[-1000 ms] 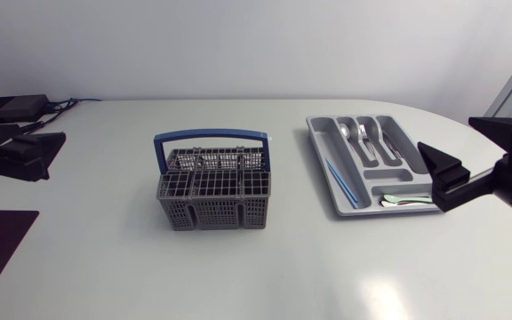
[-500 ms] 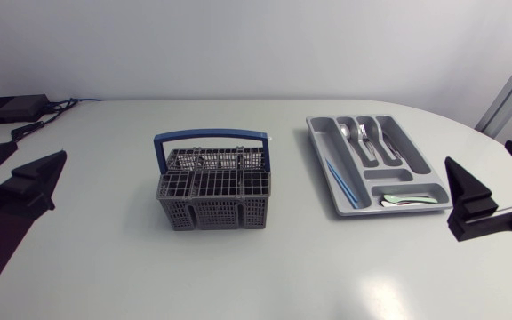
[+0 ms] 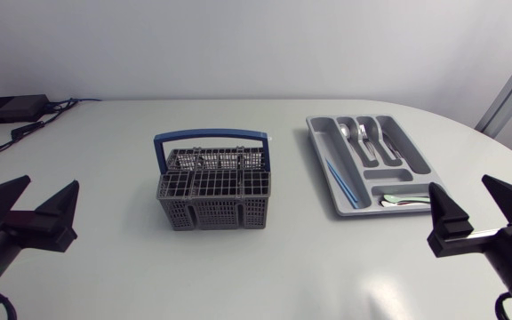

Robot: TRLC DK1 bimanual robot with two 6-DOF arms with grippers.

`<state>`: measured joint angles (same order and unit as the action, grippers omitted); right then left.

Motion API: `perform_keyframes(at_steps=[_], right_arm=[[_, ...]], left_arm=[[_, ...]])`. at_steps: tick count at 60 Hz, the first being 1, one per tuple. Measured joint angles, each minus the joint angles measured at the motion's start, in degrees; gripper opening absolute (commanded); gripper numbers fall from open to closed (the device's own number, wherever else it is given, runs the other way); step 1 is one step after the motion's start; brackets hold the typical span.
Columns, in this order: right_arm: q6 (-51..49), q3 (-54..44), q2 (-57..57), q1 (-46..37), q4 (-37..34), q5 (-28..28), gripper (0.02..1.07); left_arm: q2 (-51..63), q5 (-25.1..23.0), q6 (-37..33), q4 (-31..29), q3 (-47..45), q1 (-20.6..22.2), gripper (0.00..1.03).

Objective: Unload the cutlery basket into the drawer organizer.

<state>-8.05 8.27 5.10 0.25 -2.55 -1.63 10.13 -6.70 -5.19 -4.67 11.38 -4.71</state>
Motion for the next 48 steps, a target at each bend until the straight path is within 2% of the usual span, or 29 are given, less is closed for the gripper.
perform_keyframes(at_steps=[20,48], right_arm=[[5.4,-6.5,-4.4,0.0,1.5,0.9,1.03],[6.4,-7.1,-4.8,0.0,1.6,1.1,1.03]], left_arm=[[-8.9,5.9,3.3,3.4,-9.4,4.0,0.99],[-9.8,6.4,3.7,3.7,-10.2,4.4,0.99]])
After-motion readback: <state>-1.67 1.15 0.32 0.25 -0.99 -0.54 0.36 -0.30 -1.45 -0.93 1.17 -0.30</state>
